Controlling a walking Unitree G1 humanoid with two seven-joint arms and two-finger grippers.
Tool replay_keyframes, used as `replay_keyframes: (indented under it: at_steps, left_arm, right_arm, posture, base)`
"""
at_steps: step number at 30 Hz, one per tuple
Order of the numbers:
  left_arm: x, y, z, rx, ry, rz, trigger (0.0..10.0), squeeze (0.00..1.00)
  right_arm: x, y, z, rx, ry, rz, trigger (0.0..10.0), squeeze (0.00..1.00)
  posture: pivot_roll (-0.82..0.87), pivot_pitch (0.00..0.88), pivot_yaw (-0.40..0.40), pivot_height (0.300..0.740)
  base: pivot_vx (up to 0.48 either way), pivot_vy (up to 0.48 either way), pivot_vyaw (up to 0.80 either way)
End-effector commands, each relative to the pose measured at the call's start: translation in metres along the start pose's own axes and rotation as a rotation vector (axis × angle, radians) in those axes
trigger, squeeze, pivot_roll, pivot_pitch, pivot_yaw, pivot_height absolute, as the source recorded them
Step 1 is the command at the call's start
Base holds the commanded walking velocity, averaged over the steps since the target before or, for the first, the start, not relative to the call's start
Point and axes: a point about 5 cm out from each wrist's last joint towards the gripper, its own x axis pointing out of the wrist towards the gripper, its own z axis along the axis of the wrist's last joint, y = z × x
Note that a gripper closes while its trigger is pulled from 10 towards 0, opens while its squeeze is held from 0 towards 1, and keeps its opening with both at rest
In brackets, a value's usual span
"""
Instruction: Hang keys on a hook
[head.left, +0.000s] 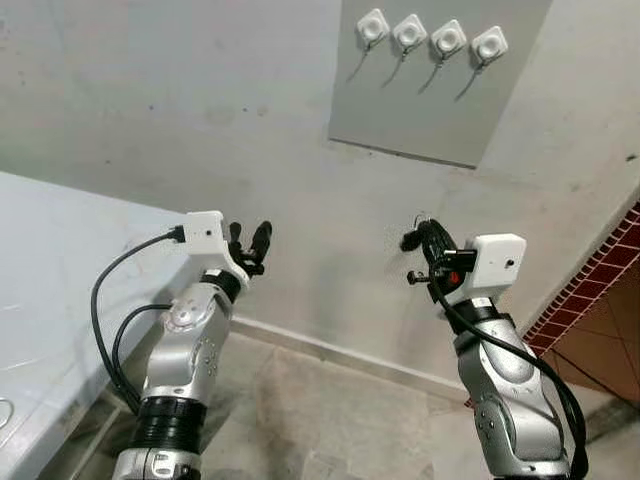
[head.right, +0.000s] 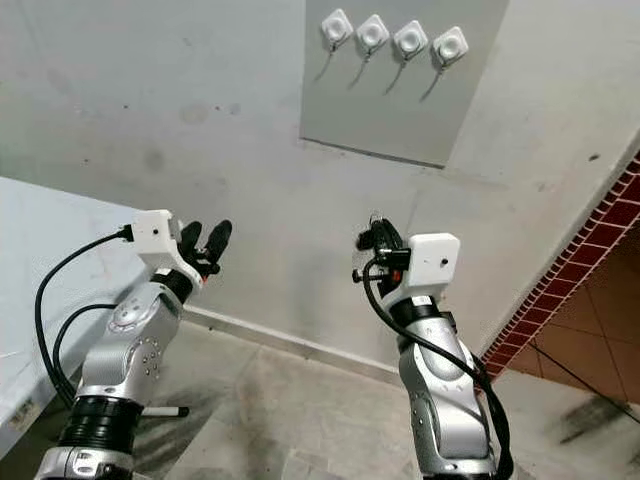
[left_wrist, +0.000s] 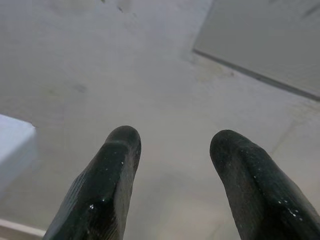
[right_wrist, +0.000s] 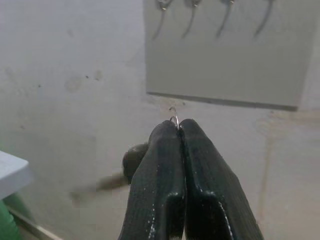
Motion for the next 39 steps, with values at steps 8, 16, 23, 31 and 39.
replay_keyframes:
  at_steps: [8,16,23,31,39]
  left_arm:
    - [0.0009,-0.0089,0.0049,0.0,-0.013,-0.049,10.0,0.0]
    - [0.0,-0.0086,0.007,0.002,-0.024,-0.058,10.0,0.0]
    - [0.0001,-0.009,0.0076,0.004,-0.021,-0.063,10.0,0.0]
    - [0.001,-0.0111,0.0074,0.004,-0.018,-0.059,10.0,0.0]
    - [0.0015,-0.0139,0.0099,-0.004,-0.032,-0.061,10.0,0.0]
  right_arm:
    - [0.0001,-0.003,0.0054,-0.004,-0.013,-0.008,10.0,0.0]
    - [-0.0006,-0.003,0.0043,0.0,-0.012,-0.009,10.0,0.0]
    - [-0.001,-0.0028,0.0042,0.004,-0.013,-0.014,10.0,0.0]
    - [-0.001,-0.0028,0.004,0.004,-0.012,-0.017,10.0,0.0]
    - [-0.0005,-0.0026,0.0039,0.006,-0.014,-0.016,10.0,0.0]
  posture:
    - [0.05,0.087,-0.016,0.74]
    - [0.05,0.092,-0.012,0.74]
    - [0.05,0.097,-0.01,0.74]
    - [0.05,0.098,-0.008,0.74]
    - [0.05,0.096,-0.008,0.74]
  base:
    - [0.19,0.0,0.0]
    - [0.355,0.0,0.0]
    - [0.38,0.0,0.0]
    - [0.309,0.0,0.0]
    - [0.0,0.0,0.0]
